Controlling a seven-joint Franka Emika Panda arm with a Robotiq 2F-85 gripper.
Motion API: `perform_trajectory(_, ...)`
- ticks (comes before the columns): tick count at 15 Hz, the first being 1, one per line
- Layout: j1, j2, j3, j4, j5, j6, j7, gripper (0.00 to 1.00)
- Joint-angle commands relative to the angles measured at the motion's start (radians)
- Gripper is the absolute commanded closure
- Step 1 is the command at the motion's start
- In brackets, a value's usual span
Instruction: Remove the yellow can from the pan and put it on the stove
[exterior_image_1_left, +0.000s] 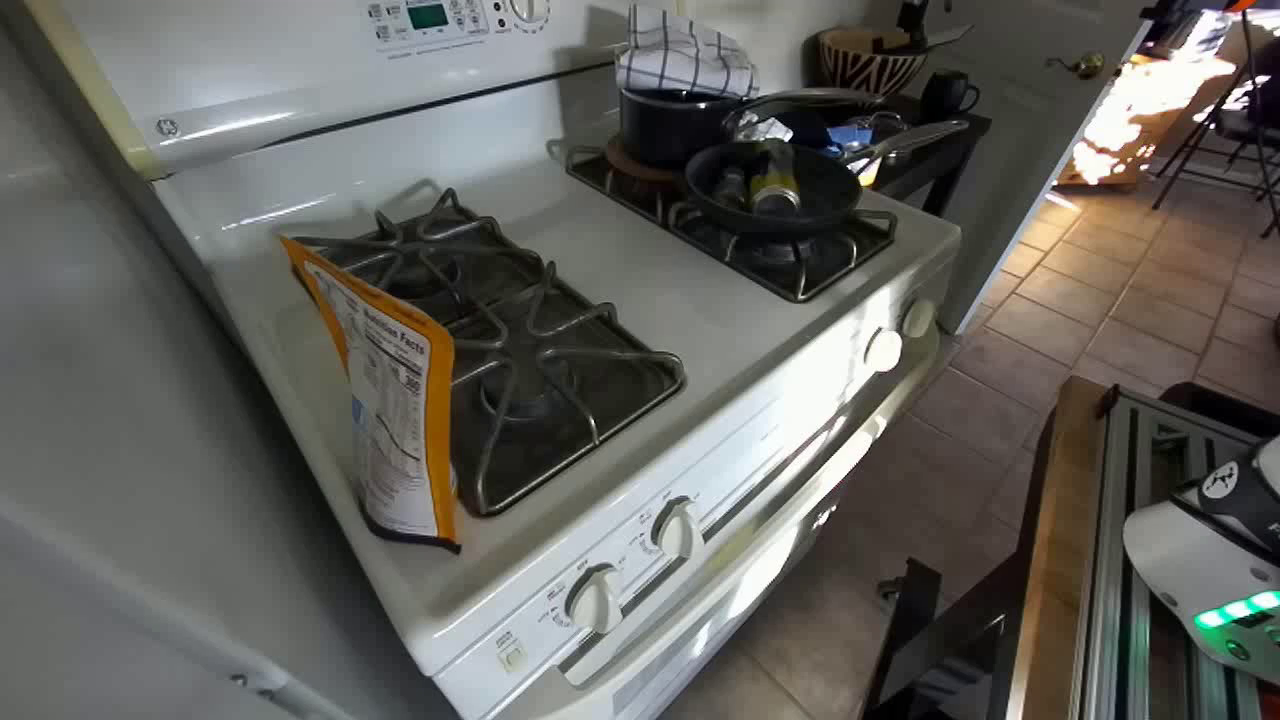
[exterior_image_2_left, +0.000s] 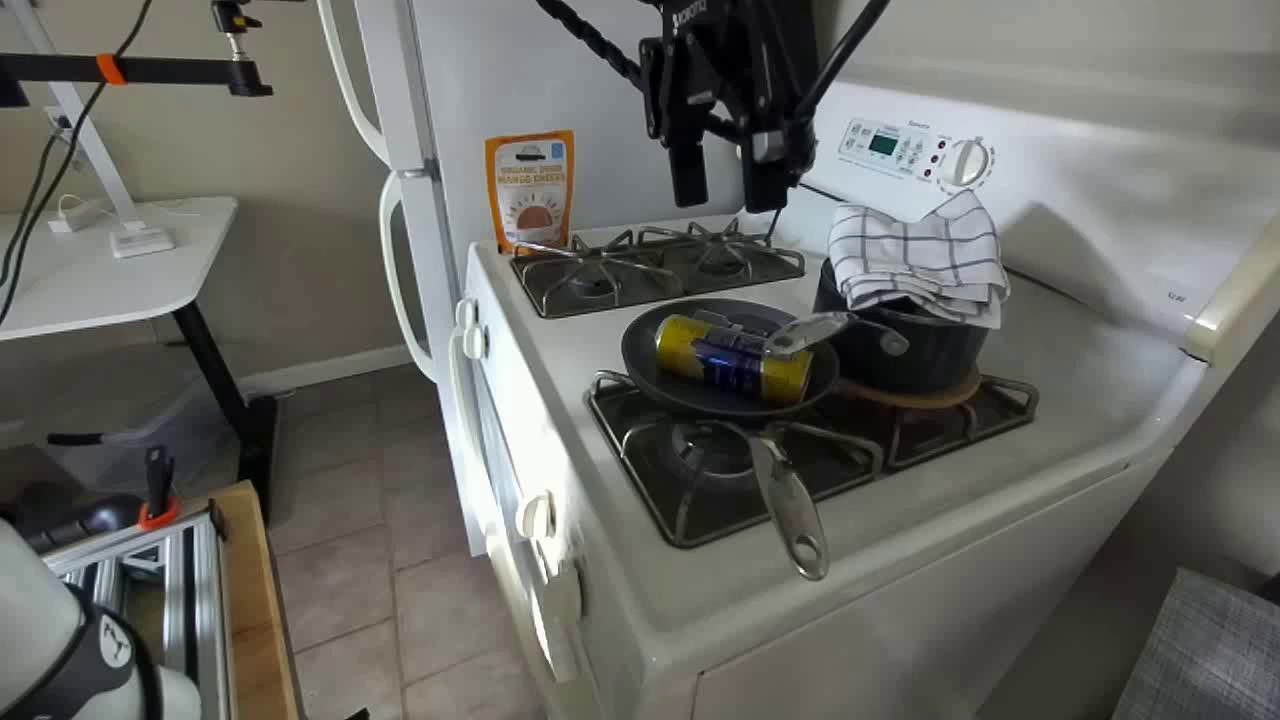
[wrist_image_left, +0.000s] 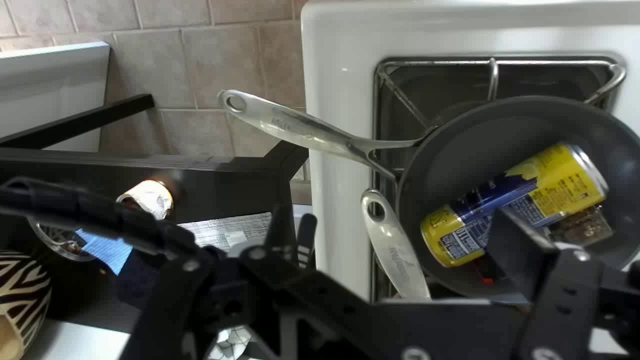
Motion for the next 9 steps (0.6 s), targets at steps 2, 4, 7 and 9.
perform_trajectory(2,0.021,0.001,-0.018,0.002,-0.007,-0.004,0.005,0.00)
perform_trajectory(4,0.021,0.001,-0.018,0.002,-0.007,-0.004,0.005,0.00)
perform_trajectory(7,0.012,0.030,-0.003,0.029,0.049,-0.018,0.159,0.00)
perform_trajectory(9,0.017,0.049,0.010,0.035,0.080,-0.012,0.268,0.00)
